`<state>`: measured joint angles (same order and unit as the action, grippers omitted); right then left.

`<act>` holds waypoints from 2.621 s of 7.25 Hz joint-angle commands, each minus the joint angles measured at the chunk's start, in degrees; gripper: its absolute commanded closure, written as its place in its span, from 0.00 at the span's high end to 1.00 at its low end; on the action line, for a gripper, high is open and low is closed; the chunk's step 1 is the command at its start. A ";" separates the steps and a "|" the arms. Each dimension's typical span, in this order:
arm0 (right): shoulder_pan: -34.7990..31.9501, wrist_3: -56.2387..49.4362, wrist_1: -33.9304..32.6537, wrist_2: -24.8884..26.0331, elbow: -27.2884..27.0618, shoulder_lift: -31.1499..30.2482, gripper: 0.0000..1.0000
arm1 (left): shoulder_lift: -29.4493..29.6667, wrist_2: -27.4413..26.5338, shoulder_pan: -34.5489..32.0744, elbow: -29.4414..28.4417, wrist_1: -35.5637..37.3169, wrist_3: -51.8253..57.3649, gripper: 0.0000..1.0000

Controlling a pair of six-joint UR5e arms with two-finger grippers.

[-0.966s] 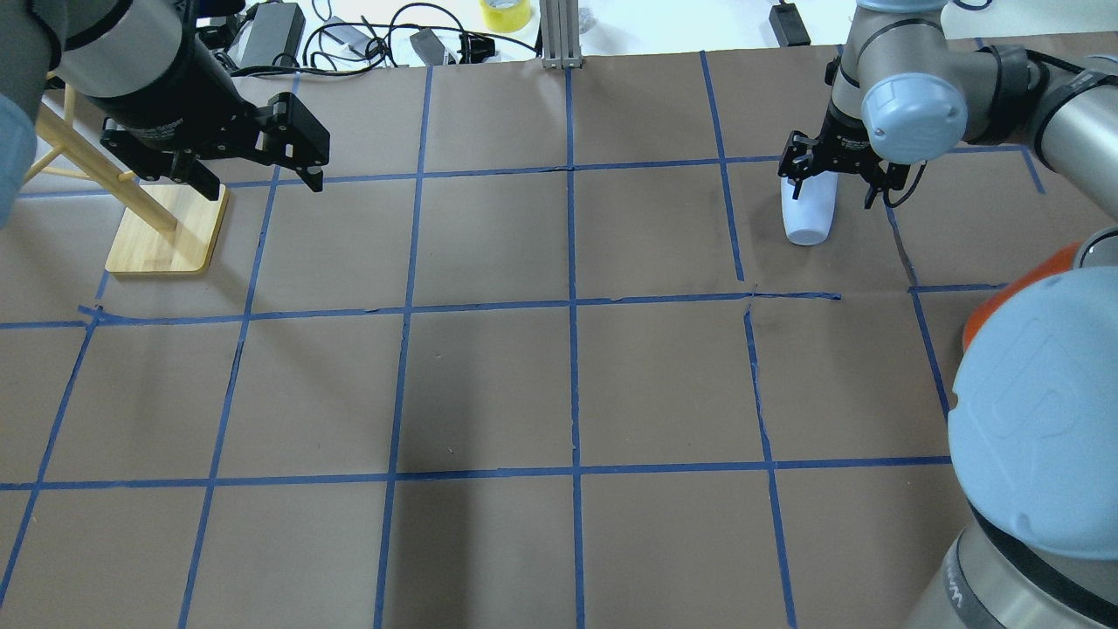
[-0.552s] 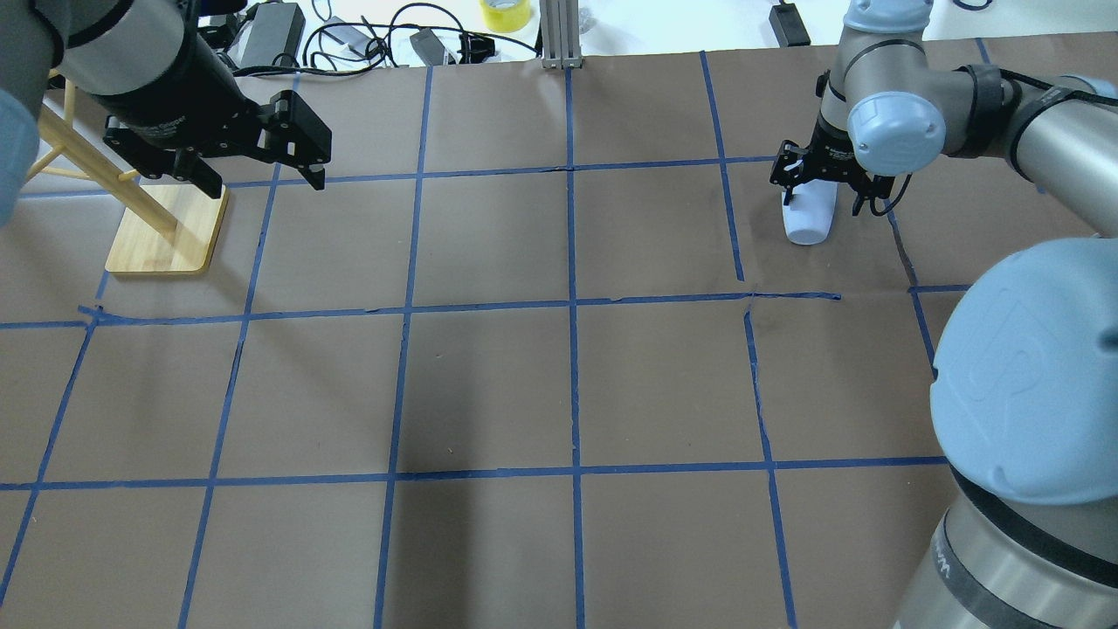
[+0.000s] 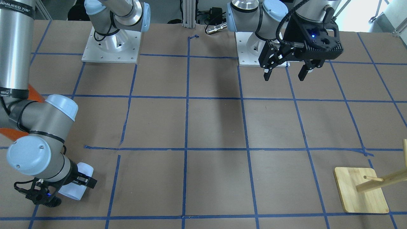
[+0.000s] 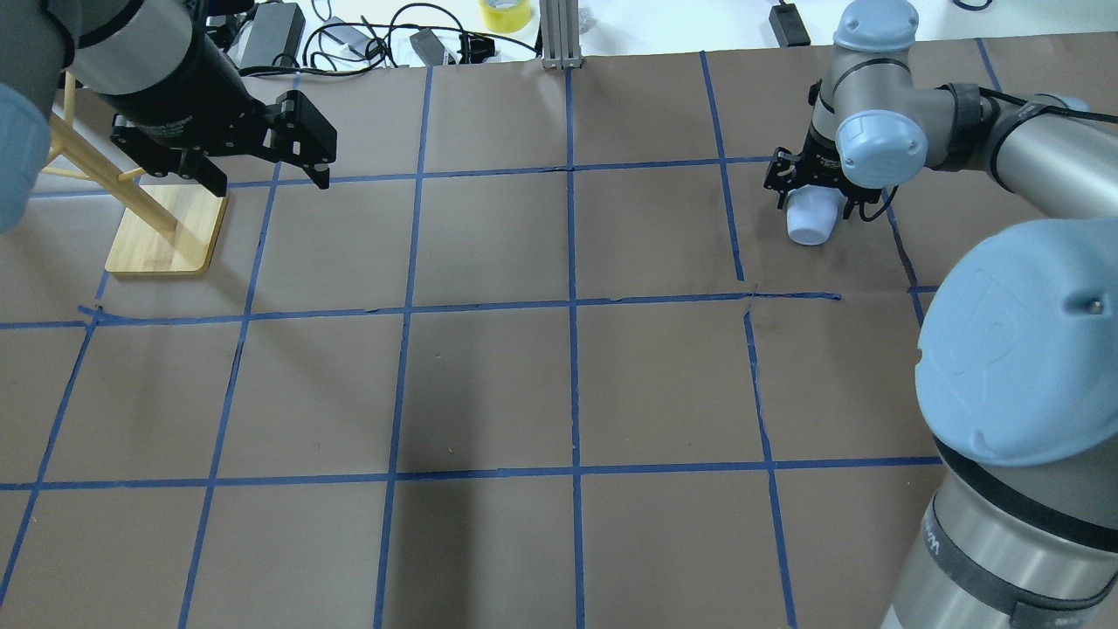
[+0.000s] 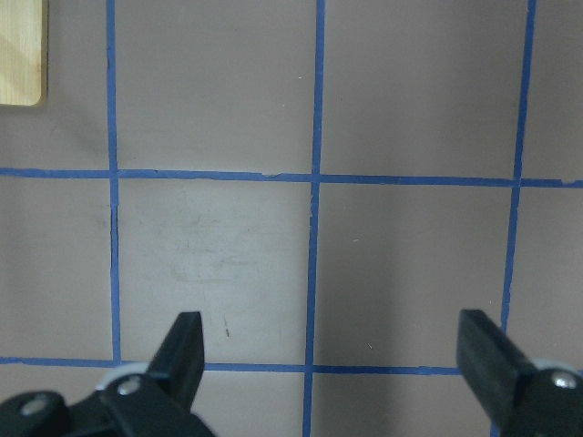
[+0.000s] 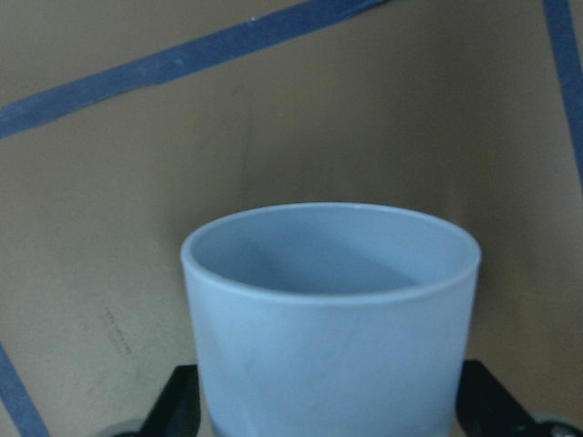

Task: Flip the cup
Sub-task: 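Close the right gripper on the white cup's base and grasp it, then lift the white cup and carry it toward the left gripper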

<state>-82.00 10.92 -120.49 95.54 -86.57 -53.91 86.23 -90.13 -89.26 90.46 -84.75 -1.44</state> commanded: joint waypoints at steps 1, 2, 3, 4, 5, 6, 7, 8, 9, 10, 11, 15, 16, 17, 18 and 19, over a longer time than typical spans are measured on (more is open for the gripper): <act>0.00 0.06 -2.53 -0.09 0.00 0.47 0.84 | -0.36 -0.04 0.23 -0.02 0.02 0.03 1.00; 0.00 0.15 -3.60 -0.18 0.09 0.47 0.30 | -0.18 0.05 0.49 -0.19 0.02 0.03 1.00; 0.00 0.06 -3.70 0.00 0.96 0.21 0.17 | -0.36 -0.04 0.50 0.07 -0.07 0.12 1.00; -0.70 -1.50 -4.05 0.87 3.67 0.03 0.16 | -0.27 -0.04 0.50 -0.11 -0.07 0.03 1.00; -1.57 -1.87 -3.18 0.35 4.82 0.03 0.12 | -0.44 -0.04 0.50 0.15 -0.07 0.03 1.00; -5.15 -3.70 -3.69 1.05 5.27 -0.32 0.12 | -0.10 -0.04 0.50 -0.28 -0.07 0.03 1.00; -8.66 -6.85 -3.87 0.18 5.54 -0.32 0.10 | -0.27 -0.04 0.50 -0.11 -0.07 0.03 1.00; -12.35 -13.84 -4.14 0.00 5.54 -0.32 0.06 | -0.18 -0.04 0.50 -0.28 -0.07 0.03 1.00; -16.22 -22.26 -6.75 1.65 5.19 -0.32 0.06 | -0.18 -0.04 0.50 -0.28 -0.07 0.03 1.00; -19.39 -29.22 -8.95 3.41 5.01 -0.32 0.06 | -0.18 -0.04 0.50 -0.37 -0.16 0.03 1.00; -22.12 -39.65 -12.10 3.16 4.84 -0.32 0.07 | -0.27 -0.04 0.41 -0.28 -0.24 0.03 1.00; -31.10 -65.62 -15.74 2.90 4.57 0.29 0.06 | -0.09 -0.04 0.50 -0.55 -0.24 0.03 1.00; -31.81 -68.98 -15.65 1.77 4.31 0.47 0.06 | -0.09 -0.04 0.50 -0.55 -0.24 0.03 1.00; -33.56 -69.28 -15.65 1.15 3.70 0.73 0.08 | -0.09 -0.04 0.50 -0.55 -0.24 0.03 1.00; -35.23 -69.28 -15.74 1.23 3.17 2.04 0.10 | -0.01 -0.04 0.50 -0.55 -0.24 0.03 1.00; -36.37 -69.54 -16.35 1.32 3.17 2.05 0.10 | 0.17 -0.04 0.41 -0.55 -0.24 0.03 1.00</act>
<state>-116.66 -58.13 -136.34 96.89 -83.14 -52.34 86.24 -90.18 -88.78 89.91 -84.99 -1.41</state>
